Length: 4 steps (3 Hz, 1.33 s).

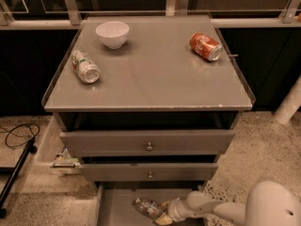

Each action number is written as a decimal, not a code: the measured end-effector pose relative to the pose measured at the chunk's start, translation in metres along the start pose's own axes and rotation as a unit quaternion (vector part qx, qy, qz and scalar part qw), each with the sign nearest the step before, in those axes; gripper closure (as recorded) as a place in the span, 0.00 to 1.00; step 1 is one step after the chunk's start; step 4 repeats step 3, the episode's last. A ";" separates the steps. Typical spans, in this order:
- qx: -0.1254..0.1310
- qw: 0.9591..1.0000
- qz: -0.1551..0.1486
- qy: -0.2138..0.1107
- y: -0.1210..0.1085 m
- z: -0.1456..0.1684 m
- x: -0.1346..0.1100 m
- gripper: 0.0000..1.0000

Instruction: Place water bottle into bottom drawer

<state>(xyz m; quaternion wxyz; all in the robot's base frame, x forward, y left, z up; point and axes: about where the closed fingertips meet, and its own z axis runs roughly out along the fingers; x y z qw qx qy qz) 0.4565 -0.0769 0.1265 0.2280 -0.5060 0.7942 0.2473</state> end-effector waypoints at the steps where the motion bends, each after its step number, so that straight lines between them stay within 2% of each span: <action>1: 0.000 1.000 0.000 0.000 0.000 0.000 0.000 0.11; 2: 0.000 1.000 0.000 0.000 0.000 0.000 0.000 0.00; 4: 0.000 1.000 0.000 0.000 0.000 0.000 0.000 0.00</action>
Offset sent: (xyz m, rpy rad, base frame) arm 0.0000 0.0000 0.0000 0.0000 0.0000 0.0000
